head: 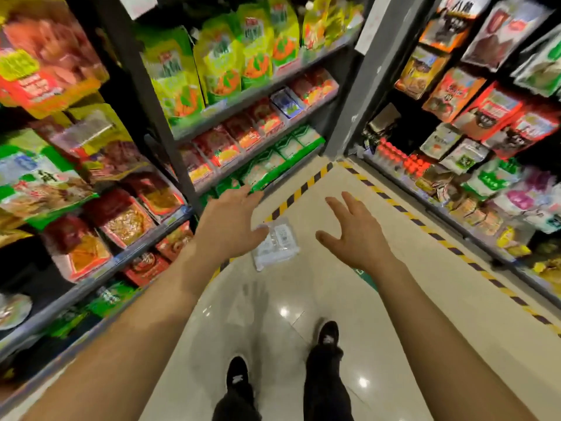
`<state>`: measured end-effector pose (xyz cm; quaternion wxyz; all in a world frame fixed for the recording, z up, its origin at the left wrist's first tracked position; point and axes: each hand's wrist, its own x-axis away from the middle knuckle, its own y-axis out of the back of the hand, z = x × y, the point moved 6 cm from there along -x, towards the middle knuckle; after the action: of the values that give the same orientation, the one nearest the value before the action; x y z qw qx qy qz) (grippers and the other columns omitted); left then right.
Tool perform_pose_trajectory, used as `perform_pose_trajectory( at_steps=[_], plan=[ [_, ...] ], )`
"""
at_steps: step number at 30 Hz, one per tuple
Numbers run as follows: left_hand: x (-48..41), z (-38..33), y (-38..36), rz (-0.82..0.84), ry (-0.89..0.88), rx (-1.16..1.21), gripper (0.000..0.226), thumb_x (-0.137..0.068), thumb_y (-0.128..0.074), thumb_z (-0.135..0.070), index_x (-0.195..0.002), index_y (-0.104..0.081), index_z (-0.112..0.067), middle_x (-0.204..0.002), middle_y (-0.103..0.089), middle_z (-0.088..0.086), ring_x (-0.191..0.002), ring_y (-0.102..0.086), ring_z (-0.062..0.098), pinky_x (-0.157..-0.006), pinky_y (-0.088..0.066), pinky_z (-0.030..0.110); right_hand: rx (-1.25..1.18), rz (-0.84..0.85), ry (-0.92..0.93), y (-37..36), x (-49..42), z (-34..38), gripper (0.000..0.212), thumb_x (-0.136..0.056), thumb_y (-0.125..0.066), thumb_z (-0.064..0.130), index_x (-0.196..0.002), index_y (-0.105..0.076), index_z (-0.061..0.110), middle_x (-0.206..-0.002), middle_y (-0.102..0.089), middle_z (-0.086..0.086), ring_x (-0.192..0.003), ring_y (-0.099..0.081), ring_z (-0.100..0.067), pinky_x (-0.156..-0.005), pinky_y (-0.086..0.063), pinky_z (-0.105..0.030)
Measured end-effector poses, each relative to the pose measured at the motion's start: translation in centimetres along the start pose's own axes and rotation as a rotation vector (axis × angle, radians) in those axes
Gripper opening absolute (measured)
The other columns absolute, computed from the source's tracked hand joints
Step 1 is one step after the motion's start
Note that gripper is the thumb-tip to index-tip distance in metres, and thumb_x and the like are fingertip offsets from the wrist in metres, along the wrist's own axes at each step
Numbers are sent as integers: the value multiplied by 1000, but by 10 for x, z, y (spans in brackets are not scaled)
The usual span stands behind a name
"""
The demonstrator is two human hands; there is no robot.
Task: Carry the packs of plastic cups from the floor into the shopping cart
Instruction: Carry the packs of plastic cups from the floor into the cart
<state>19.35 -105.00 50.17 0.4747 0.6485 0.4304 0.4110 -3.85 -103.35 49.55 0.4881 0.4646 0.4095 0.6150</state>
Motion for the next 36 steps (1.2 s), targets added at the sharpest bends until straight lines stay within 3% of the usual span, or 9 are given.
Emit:
perform_pose_trajectory(
  at_steps=[4, 8, 13, 17, 21, 25, 28, 31, 36],
  plan=[
    [-67, 16, -66, 87, 134, 43, 74, -88, -53, -53, -152, -25, -27, -158, -26, 4, -143, -26, 25, -111, -33, 45, -107, 49, 15, -54, -82, -43, 77, -89, -59, 51, -153, -22, 28, -163, -9, -9, -148, -13, -30, -114, -25, -46],
    [-138, 22, -139, 86, 245, 92, 72, -85, -47, -57, -147, -37, -20, -150, -39, 8, -133, -40, 32, -101, -42, 43, -189, 141, 45, -117, -167, -93, 76, -90, -61, 47, -153, -24, 27, -163, -6, -7, -148, -12, -28, -114, -23, -43],
    [-209, 26, -241, 184, 392, 157, 87, -74, -26, -67, -150, -30, -26, -157, -30, 3, -142, -31, 27, -108, -37, 47, -191, 220, 82, -202, -255, -146, 77, -88, -63, 47, -153, -26, 26, -162, -12, -10, -147, -17, -32, -114, -28, -46],
    [-250, 46, -337, 161, 437, 193, 84, -73, -31, -63, -144, -43, -19, -151, -40, 9, -133, -43, 33, -99, -43, 46, -206, 310, 96, -301, -310, -176, 78, -88, -60, 50, -153, -25, 27, -162, -12, -9, -148, -16, -31, -115, -27, -46],
    [-274, 78, -443, 300, 469, 110, 77, -84, -41, -60, -151, -26, -28, -158, -26, 2, -140, -31, 26, -105, -35, 41, -190, 356, 72, -406, -348, -203, 77, -89, -60, 49, -153, -23, 30, -162, -12, -6, -148, -13, -27, -116, -24, -45],
    [-300, 118, -544, 282, 481, 90, 75, -82, -45, -57, -148, -32, -23, -150, -39, 6, -132, -41, 29, -100, -41, 46, -177, 403, 7, -516, -379, -228, 76, -91, -52, 54, -154, -17, 31, -163, -11, -3, -148, -12, -26, -114, -22, -43],
    [-317, 150, -620, 265, 510, 134, 75, -88, -56, -51, -151, -28, -22, -155, -32, 6, -140, -34, 27, -104, -41, 46, -238, 384, -26, -586, -405, -243, 74, -93, -42, 58, -155, -13, 31, -162, -15, -4, -148, -14, -26, -115, -21, -42],
    [-334, 182, -696, 247, 569, 161, 78, -90, -50, -55, -154, -20, -23, -159, -24, 5, -144, -28, 27, -109, -36, 44, -267, 333, -66, -647, -429, -262, 77, -91, -33, 67, -155, -13, 30, -161, -18, -5, -147, -17, -28, -116, -24, -45],
    [-346, 223, -783, 206, 625, 248, 80, -92, -48, -53, -155, -10, -22, -155, -30, 12, -136, -40, 32, -98, -44, 45, -292, 321, -108, -735, -456, -280, 76, -94, -41, 60, -155, -5, 34, -163, -9, -9, -148, -13, -30, -114, -23, -46]
  ],
)
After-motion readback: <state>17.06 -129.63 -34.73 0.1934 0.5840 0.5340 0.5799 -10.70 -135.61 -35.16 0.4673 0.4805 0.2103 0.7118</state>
